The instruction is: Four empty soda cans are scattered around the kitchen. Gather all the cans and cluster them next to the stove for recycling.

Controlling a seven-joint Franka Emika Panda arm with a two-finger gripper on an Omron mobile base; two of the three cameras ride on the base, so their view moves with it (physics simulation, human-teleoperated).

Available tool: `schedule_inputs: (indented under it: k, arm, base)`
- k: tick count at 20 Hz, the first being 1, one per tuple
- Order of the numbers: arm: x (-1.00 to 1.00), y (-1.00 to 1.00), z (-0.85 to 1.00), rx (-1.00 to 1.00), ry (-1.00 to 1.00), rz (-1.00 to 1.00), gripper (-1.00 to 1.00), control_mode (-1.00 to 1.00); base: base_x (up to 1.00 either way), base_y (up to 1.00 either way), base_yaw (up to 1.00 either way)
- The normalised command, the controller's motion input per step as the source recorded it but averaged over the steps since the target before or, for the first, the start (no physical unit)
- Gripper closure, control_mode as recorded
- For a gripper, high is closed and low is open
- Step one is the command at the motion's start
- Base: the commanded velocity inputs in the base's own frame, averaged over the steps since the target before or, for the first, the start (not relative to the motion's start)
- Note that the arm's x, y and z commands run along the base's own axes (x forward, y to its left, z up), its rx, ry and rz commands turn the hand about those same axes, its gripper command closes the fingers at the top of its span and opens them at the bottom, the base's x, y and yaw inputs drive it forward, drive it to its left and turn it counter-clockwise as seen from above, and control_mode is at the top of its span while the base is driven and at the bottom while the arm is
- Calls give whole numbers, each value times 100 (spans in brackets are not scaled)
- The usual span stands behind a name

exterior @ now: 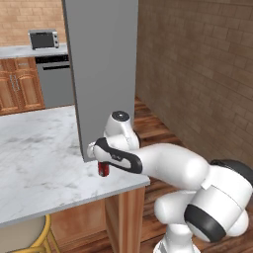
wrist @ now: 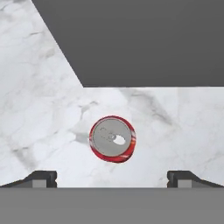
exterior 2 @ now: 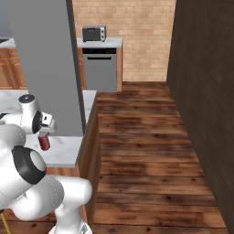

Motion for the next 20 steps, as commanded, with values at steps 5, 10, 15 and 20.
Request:
schedule_inputs:
  k: [5,10,15,20]
  arm:
    - [9,0,-10,0,2,0,-100,-100]
    - [10,0,-11,0,2,0,-100,-100]
    - [9,2,-8,0,1,0,-100,-100]
    - [9,6,-8,0,1,0,-100,-100]
  base:
    - [0,0,0]
    - [0,0,0]
    - [0,0,0]
    - [0,0,0]
